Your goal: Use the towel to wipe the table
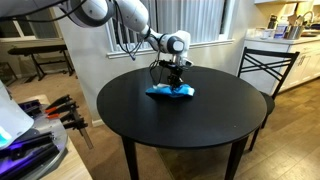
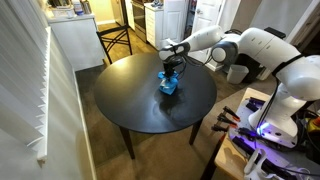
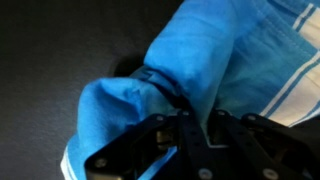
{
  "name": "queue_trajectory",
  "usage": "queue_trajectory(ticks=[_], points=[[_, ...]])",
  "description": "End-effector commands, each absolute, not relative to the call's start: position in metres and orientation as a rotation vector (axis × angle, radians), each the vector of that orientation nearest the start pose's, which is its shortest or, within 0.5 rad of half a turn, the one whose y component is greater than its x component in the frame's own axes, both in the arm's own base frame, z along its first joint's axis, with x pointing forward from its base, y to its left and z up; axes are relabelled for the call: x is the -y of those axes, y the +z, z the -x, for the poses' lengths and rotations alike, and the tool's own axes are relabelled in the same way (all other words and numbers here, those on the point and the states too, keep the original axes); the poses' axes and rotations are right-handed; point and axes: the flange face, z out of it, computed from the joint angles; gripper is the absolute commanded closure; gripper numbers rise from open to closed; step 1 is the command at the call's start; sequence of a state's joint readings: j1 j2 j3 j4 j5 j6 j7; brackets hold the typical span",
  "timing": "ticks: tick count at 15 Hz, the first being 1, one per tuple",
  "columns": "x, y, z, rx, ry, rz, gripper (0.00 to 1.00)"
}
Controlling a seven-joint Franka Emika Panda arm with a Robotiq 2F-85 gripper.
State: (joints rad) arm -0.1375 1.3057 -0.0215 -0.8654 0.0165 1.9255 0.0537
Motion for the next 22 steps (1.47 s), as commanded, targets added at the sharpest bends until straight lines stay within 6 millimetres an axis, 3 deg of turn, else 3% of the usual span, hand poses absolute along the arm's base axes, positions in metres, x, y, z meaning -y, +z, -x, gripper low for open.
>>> queue_trajectory(ticks=[1,4,7,11,15,19,22], points=[[0.168,0.056,-0.702,-0.537,0.445,3.049,0.94],[0.19,0.058,-0.699,-0.588,0.324,3.046,0.94],[0.176,0.059,-0.717,-0.596,0.196,3.037,0.94],[0.119,0.064,-0.757,-0.515,0.056,3.079,0.94],[0.041,0.069,-0.785,-0.419,-0.04,3.109,0.94],[-0.031,0.057,-0.784,-0.205,-0.018,3.093,0.94],[-0.047,0.051,-0.774,-0.034,0.063,3.079,0.94]])
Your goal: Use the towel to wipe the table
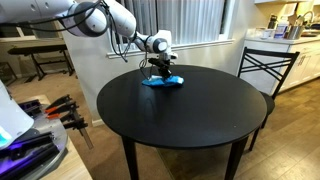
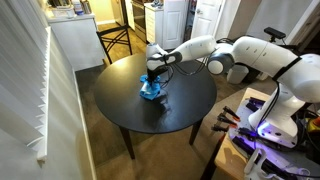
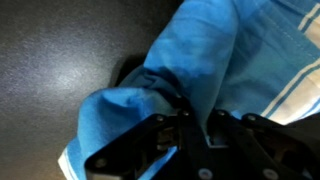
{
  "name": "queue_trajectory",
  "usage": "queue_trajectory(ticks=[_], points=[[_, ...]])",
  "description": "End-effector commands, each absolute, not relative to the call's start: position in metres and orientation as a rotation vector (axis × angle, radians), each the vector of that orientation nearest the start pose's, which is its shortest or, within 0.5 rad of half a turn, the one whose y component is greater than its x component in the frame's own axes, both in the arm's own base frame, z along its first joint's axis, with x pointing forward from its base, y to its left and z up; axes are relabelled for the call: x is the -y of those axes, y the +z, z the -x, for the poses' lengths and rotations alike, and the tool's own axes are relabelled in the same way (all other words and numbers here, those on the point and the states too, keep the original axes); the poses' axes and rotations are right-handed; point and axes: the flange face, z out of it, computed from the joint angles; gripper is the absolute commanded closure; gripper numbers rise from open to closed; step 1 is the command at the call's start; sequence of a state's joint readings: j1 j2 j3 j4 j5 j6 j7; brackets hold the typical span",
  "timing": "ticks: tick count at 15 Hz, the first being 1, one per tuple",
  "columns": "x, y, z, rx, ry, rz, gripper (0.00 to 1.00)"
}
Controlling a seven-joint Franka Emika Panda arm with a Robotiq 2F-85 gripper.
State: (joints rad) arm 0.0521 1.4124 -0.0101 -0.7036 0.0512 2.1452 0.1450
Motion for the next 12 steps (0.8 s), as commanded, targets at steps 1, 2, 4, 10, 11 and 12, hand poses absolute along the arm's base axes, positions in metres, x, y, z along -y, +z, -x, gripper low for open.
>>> queue_trajectory(ticks=[1,2,4,10,11,12], points=[[-0.042,0.051,-0.771,-0.013,0.096,3.093,0.94],[-0.029,0.052,-0.767,-0.002,0.134,3.102,0.94],[-0.002,0.056,-0.76,-0.059,0.203,3.126,0.94],[0.06,0.066,-0.728,-0.139,0.352,3.144,0.94],[0.07,0.065,-0.721,-0.143,0.372,3.138,0.94],[0.078,0.065,-0.714,-0.14,0.389,3.134,0.94]])
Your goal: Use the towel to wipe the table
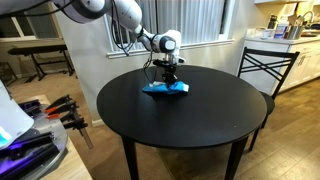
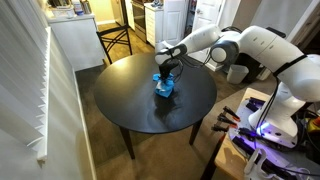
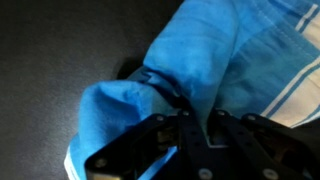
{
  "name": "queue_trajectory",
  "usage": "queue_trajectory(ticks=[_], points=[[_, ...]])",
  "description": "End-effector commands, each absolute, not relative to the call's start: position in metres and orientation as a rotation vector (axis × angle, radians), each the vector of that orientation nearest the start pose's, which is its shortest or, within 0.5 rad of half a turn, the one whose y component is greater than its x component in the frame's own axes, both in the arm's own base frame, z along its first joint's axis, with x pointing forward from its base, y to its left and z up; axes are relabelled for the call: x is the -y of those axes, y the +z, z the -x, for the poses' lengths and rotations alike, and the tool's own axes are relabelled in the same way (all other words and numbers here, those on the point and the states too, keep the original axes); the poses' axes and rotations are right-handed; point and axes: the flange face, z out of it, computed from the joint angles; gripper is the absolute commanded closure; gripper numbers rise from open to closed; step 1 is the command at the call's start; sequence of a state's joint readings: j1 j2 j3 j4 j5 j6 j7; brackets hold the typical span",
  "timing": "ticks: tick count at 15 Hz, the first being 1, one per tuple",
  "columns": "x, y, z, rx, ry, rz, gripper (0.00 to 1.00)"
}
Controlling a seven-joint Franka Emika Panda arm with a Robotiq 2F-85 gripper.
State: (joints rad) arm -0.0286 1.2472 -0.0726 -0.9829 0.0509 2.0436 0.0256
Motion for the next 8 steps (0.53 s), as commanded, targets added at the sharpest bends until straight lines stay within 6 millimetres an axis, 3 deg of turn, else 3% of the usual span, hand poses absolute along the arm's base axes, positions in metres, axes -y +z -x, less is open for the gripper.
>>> queue_trajectory(ticks=[1,2,4,8], points=[[0.083,0.066,-0.708,-0.144,0.407,3.129,0.94],[0.088,0.067,-0.701,-0.149,0.418,3.125,0.62],[0.096,0.068,-0.687,-0.158,0.437,3.116,0.55],[0.103,0.073,-0.666,-0.17,0.418,3.1,0.3]])
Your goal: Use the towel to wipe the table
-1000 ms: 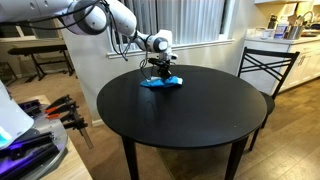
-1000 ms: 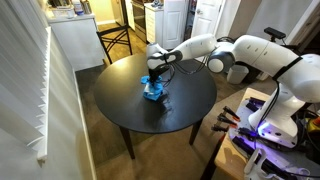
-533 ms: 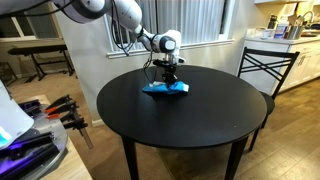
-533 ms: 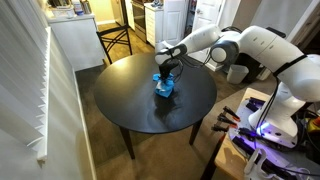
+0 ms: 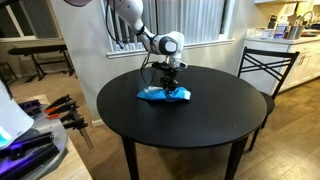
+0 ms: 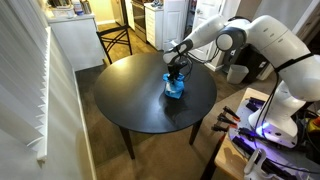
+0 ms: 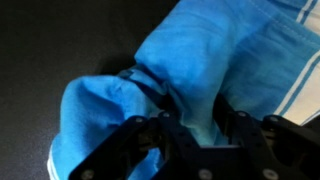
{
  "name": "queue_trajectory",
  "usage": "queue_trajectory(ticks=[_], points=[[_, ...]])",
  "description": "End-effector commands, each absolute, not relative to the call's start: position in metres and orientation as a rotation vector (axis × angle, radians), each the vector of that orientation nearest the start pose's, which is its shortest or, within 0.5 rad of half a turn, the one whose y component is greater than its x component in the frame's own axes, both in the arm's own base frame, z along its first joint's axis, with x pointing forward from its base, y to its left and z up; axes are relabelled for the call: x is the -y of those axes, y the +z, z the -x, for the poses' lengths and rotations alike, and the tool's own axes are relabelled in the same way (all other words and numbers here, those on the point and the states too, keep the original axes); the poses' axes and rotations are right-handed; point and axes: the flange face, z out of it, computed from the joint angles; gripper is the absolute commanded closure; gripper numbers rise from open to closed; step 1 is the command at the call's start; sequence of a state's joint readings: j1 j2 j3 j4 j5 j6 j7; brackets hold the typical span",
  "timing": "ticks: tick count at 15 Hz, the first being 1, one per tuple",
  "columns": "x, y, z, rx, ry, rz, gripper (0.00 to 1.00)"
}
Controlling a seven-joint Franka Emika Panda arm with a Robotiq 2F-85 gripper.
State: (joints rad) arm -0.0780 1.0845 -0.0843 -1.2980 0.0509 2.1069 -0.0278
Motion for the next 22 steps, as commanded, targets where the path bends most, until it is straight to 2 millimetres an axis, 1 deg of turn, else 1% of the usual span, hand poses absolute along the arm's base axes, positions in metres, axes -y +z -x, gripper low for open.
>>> queue_trajectory(ticks=[1,4,5,6,10,13,16,17,22], points=[[0.104,0.076,-0.662,-0.167,0.389,3.099,0.24],[0.103,0.09,-0.652,-0.178,0.286,3.101,0.05],[0.101,0.096,-0.648,-0.183,0.245,3.102,0.01],[0.099,0.102,-0.645,-0.183,0.212,3.106,0.0],[0.09,0.12,-0.636,-0.184,0.125,3.118,0.0],[0.085,0.128,-0.63,-0.181,0.097,3.104,0.0],[0.082,0.13,-0.626,-0.192,0.084,3.09,0.0],[0.082,0.121,-0.639,-0.199,0.124,3.113,0.0],[0.08,0.122,-0.636,-0.197,0.113,3.111,0.0]])
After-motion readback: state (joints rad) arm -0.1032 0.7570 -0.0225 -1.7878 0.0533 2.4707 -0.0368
